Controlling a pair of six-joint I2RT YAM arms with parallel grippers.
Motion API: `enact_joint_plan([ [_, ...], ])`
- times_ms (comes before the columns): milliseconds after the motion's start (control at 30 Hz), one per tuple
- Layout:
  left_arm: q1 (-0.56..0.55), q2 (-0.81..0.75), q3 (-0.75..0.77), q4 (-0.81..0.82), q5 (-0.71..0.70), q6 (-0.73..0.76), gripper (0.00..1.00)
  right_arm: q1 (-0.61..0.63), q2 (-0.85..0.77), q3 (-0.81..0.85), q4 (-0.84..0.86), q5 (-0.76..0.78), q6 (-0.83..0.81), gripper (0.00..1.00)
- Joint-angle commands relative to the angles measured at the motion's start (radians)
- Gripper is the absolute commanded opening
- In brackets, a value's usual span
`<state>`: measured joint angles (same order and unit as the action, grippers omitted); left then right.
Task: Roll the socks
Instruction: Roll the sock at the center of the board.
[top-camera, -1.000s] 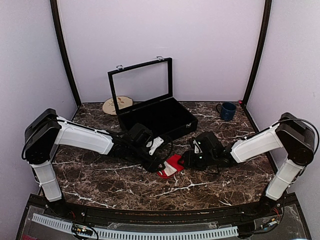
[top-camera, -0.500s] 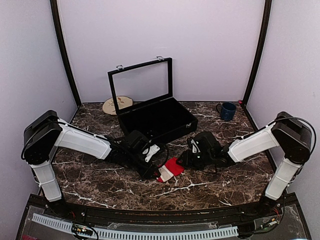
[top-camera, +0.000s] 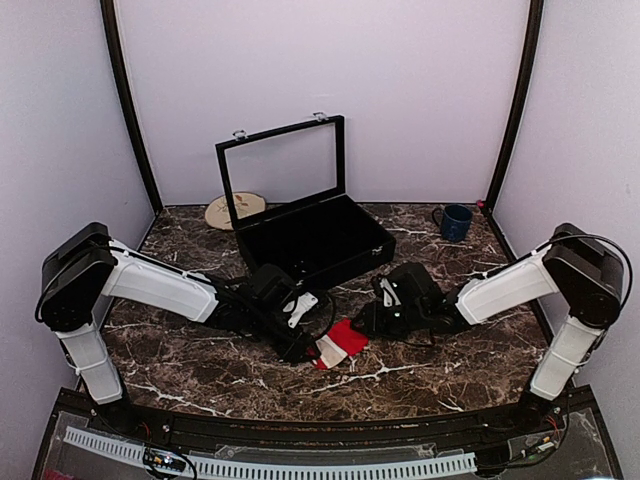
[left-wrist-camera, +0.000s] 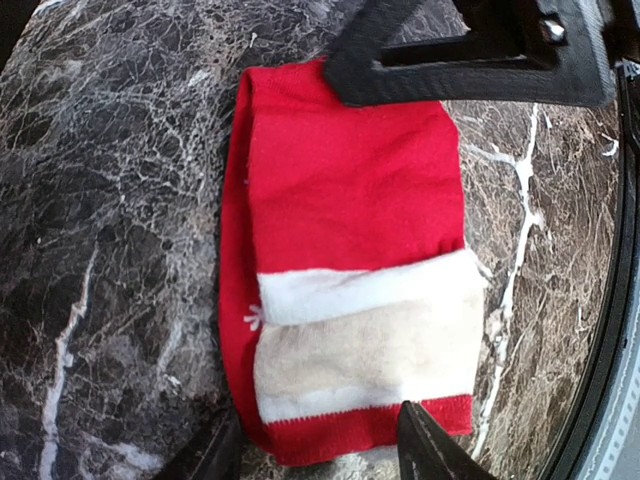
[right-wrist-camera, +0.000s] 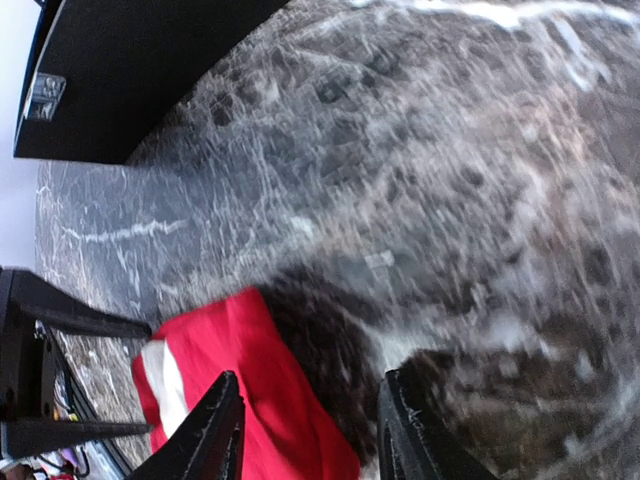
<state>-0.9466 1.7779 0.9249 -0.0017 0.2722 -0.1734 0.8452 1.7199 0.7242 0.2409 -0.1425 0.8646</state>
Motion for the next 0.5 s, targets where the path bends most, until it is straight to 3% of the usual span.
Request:
enact_joint_plan([
  [0, -0.004, -0.038, 0.000, -0.020, -0.009, -0.027, 0.56, 0.004, -0.047, -0.089, -0.054, -0.024, -0.016, 0.45],
  [200, -0.005, -0.024, 0.018, -0.029, -0.006, -0.043, 0.56, 0.003, -0.113, -0.178, -0.015, -0.029, 0.004, 0.47],
  [467, -0.010, -0.014, 0.029, -0.030, 0.002, -0.063, 0.55, 0.012, -0.048, -0.163, 0.042, -0.078, 0.007, 0.48],
])
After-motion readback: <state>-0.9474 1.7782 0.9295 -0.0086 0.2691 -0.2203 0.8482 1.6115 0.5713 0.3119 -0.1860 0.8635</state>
